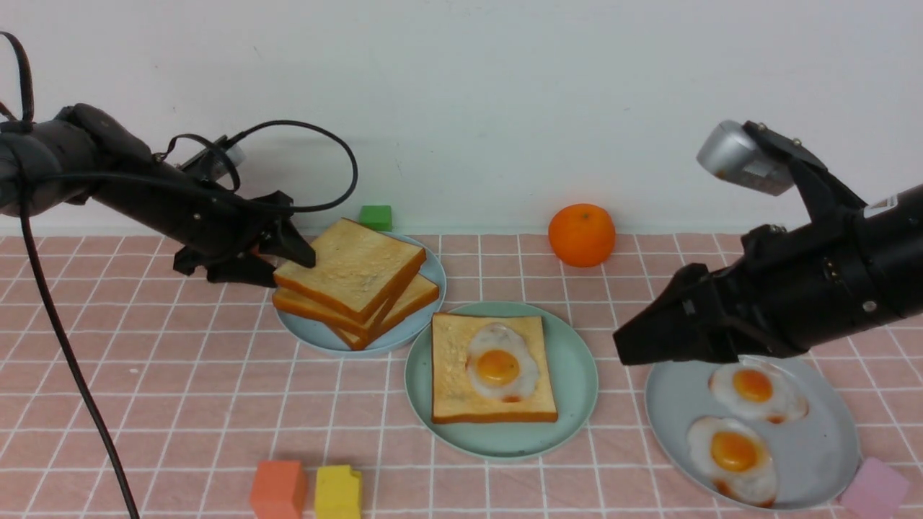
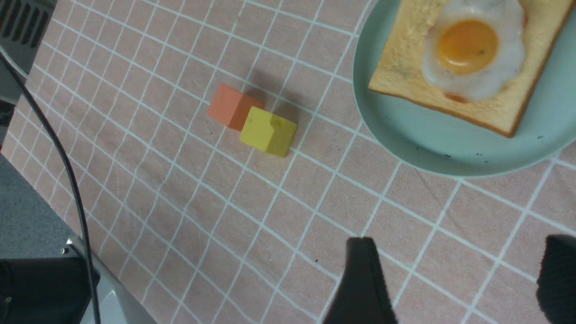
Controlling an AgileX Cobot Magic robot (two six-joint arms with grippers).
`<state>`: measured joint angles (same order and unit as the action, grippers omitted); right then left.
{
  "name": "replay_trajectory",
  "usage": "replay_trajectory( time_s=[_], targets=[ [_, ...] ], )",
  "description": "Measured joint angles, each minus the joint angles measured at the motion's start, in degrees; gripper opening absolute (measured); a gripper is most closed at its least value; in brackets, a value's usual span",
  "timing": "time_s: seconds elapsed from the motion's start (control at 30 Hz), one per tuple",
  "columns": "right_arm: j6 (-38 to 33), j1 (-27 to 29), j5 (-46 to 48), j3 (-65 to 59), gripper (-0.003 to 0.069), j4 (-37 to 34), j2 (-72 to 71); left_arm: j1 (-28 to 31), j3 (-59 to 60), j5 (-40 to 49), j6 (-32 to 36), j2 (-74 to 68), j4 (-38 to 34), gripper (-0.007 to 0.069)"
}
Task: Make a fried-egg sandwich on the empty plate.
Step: Use the left arm to grab a slice of bread, then use the left arm to place a slice of bread on the fried egg in the middle
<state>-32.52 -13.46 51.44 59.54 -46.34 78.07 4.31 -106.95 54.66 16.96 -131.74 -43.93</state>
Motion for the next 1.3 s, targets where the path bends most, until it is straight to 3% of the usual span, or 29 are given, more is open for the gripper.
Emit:
replay_trajectory(
  time_s=[0.03,0.17,0.23,0.7,0.83,0.97,1.03,1.3],
  targets=[
    [0.0,0.0,-0.1,0.0,0.0516,0.0,0.0,0.0,0.0,0.1,0.0,0.0,-0.1,0.0414],
    [-0.3,0.0,-0.5,0.0,0.0515,0.0,0.0,0.0,-0.3,0.3,0.4,0.0,-0.3,0.0176],
    [-0.4,0.0,-0.4,0.0,0.0515,0.0,0.0,0.0,-0.4,0.3,0.4,0.0,-0.3,0.0141],
    [-0.4,0.0,2.0,0.0,0.0515,0.2,-0.2,0.0,-0.7,2.3,3.2,7.8,-0.9,0.0139],
    [1.2,0.0,2.1,0.0,0.0515,2.1,-1.8,-0.4,1.5,8.2,7.6,13.3,-9.0,0.0139],
    [6.0,0.0,2.3,0.0,0.0515,5.5,-3.6,-3.3,8.4,8.7,7.7,18.3,-16.5,0.0139],
    [7.8,0.0,1.9,0.0,0.0515,7.1,-4.3,-5.8,12.1,7.1,6.9,20.2,-17.7,0.0139],
    [10.2,0.0,0.0,0.0,0.0515,9.5,-5.7,-20.4,32.9,-17.9,-2.2,26.6,-19.5,0.0139]
  ],
)
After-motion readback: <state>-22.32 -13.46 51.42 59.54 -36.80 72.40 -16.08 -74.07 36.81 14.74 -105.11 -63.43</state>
